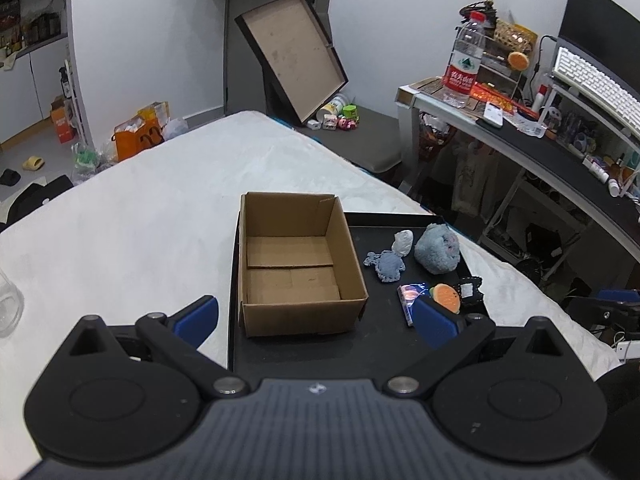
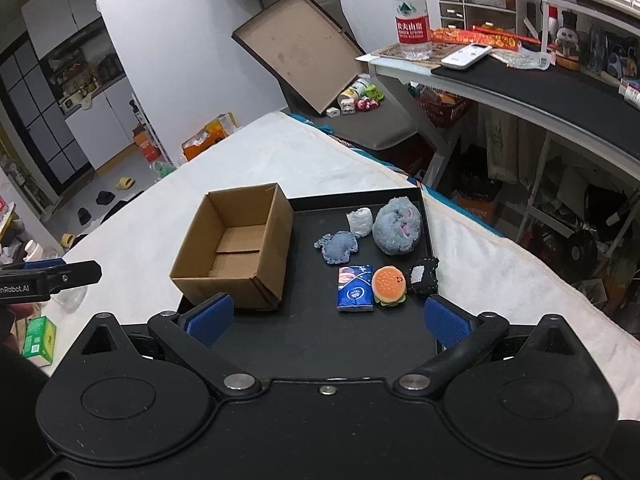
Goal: Organize soft objects
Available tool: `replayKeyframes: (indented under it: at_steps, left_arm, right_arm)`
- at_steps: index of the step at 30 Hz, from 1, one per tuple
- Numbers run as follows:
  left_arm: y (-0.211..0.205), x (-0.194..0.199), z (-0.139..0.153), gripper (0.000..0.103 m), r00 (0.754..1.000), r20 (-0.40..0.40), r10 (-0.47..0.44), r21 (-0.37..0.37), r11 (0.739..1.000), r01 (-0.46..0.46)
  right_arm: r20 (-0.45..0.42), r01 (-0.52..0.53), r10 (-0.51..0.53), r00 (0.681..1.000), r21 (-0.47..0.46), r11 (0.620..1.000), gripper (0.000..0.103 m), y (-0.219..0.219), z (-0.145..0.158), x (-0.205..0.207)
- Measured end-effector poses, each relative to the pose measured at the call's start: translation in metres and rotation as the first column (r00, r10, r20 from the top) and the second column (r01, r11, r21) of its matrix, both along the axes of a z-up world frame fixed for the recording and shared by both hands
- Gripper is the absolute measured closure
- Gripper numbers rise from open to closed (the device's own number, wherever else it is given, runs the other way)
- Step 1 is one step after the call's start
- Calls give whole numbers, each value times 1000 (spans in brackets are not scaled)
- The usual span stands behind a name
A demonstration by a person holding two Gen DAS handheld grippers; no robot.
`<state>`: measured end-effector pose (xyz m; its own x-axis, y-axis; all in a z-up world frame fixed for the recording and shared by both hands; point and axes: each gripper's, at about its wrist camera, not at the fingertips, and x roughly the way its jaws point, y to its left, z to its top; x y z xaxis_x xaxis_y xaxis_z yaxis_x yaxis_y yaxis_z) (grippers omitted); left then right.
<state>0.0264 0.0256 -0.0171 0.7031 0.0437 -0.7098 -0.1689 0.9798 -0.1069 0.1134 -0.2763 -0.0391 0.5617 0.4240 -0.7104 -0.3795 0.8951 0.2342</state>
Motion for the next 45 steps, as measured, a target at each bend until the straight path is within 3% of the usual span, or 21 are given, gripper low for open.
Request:
replayKeyframes:
  at_steps: [23, 33, 45]
  left_arm:
    - [44, 51, -51, 1, 993, -91, 79, -65, 994, -85]
    - [58, 77, -78, 2, 985, -136, 107, -54, 992, -116]
    - [58, 107, -110, 4, 981, -123, 149, -36, 987, -154]
  right_arm:
    - [-66, -26, 20, 998, -82, 996, 0, 12, -42, 61]
    - [-108, -11, -1, 994, -110, 994, 0, 16, -63, 88]
    - [-93, 5, -20, 995, -159, 987, 0, 19, -76, 119]
